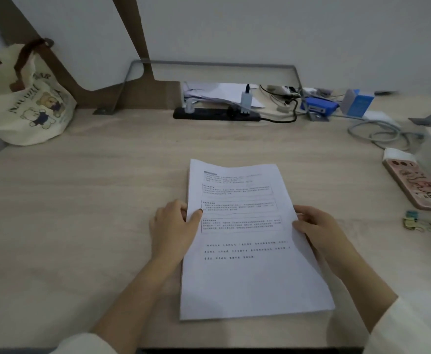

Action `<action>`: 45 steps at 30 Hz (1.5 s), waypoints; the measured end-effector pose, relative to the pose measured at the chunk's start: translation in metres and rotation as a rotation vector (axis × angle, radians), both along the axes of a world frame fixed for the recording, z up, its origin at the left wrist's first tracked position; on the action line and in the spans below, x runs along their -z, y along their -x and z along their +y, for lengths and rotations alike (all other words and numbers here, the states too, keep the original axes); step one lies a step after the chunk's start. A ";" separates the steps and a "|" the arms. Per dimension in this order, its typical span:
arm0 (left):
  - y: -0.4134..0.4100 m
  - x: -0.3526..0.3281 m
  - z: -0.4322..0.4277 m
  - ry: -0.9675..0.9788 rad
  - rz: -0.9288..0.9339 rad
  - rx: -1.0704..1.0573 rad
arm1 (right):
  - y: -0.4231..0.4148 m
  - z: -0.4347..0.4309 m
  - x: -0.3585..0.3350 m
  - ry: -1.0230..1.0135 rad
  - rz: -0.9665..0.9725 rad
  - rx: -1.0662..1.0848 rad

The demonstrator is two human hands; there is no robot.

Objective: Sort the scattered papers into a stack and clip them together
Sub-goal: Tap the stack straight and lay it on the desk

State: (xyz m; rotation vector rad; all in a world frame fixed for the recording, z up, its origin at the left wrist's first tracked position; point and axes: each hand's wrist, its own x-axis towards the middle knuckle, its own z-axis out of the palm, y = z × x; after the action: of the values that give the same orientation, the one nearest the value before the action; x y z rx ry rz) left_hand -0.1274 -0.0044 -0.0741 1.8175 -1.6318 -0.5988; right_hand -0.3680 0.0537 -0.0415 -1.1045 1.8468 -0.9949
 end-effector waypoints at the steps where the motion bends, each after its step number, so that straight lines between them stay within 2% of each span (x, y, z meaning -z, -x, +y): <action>1: 0.001 0.002 0.000 0.024 -0.035 0.002 | 0.000 0.000 0.001 0.004 0.033 0.000; 7: 0.003 0.009 0.001 0.038 -0.166 0.026 | 0.002 0.001 0.007 0.027 0.139 0.004; 16: 0.004 0.009 0.005 0.049 -0.139 0.039 | 0.015 0.011 0.024 0.207 0.279 -0.013; 20: 0.006 0.009 0.002 0.064 -0.038 0.169 | 0.036 0.018 0.035 0.301 0.600 0.131; 23: 0.013 0.009 0.002 0.033 0.006 0.199 | 0.060 0.020 0.042 0.285 0.866 0.186; 26: 0.020 0.011 0.002 -0.001 -0.025 0.219 | 0.089 0.022 0.049 0.195 1.009 0.240; 30: 0.025 0.011 0.001 -0.011 -0.051 0.225 | 0.116 0.022 0.043 0.018 0.999 0.327; 37: 0.040 0.013 0.002 -0.042 -0.048 0.216 | 0.149 0.017 0.045 -0.166 0.941 0.430; 45: 0.048 0.009 0.006 -0.064 -0.064 0.233 | 0.157 0.013 0.058 0.037 1.021 0.406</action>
State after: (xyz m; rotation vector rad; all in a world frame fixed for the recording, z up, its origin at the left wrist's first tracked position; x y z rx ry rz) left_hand -0.1755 0.0015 -0.0830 1.7189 -1.9038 -0.7082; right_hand -0.5245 0.0667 -0.0999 -1.4370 2.9627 -0.7033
